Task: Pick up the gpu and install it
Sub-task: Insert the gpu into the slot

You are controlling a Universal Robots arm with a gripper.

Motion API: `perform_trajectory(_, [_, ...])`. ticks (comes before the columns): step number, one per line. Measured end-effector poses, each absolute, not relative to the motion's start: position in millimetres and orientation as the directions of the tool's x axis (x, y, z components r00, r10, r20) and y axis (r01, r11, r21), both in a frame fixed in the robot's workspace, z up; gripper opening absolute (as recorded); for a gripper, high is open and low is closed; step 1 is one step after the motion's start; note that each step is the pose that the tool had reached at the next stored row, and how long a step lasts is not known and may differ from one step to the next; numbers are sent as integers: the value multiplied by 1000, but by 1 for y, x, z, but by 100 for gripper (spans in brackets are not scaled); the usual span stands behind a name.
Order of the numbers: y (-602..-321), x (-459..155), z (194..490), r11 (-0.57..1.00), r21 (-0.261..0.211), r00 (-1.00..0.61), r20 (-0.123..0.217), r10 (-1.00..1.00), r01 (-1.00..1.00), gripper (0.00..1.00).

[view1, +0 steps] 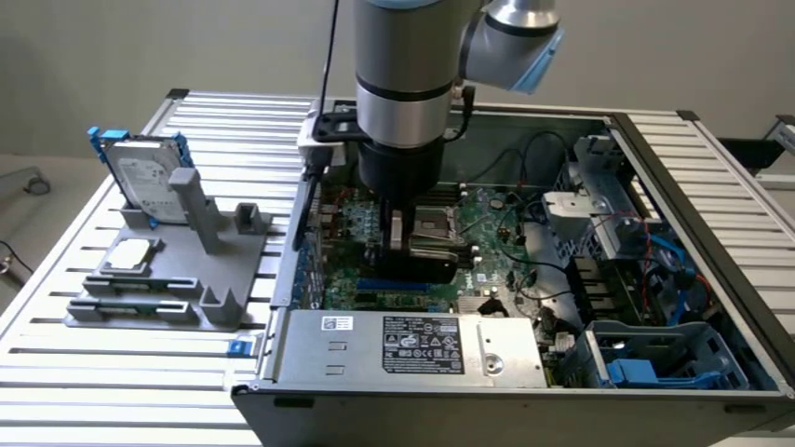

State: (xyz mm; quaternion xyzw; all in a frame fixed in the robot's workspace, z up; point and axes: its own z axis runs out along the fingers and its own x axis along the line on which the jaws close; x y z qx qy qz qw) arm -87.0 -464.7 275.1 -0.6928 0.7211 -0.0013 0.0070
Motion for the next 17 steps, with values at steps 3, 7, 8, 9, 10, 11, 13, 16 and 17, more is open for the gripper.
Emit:
perform_trajectory(3, [-465, -87, 274, 40, -12, -40, -8, -999, -999, 26])
perform_trajectory(7, [-465, -88, 271, 40, -12, -40, -8, -999, -999, 26])
perform_trajectory(8, [-465, -88, 270, 40, -12, -40, -8, -999, -999, 26])
perform_trajectory(9, [-465, -88, 270, 40, -12, -40, -8, -999, -999, 26])
perform_trajectory(10, [-465, -88, 269, 40, -12, -40, -8, -999, -999, 26])
perform_trajectory(11, [-465, -88, 269, 40, -12, -40, -8, -999, -999, 26])
perform_trajectory(13, [-465, -88, 268, 40, -11, -40, -8, -999, -999, 26])
perform_trajectory(16, [-465, -88, 268, 37, -12, -37, -8, -999, -999, 26])
perform_trajectory(17, [-465, -88, 268, 34, -12, -34, -8, -999, -999, 26])
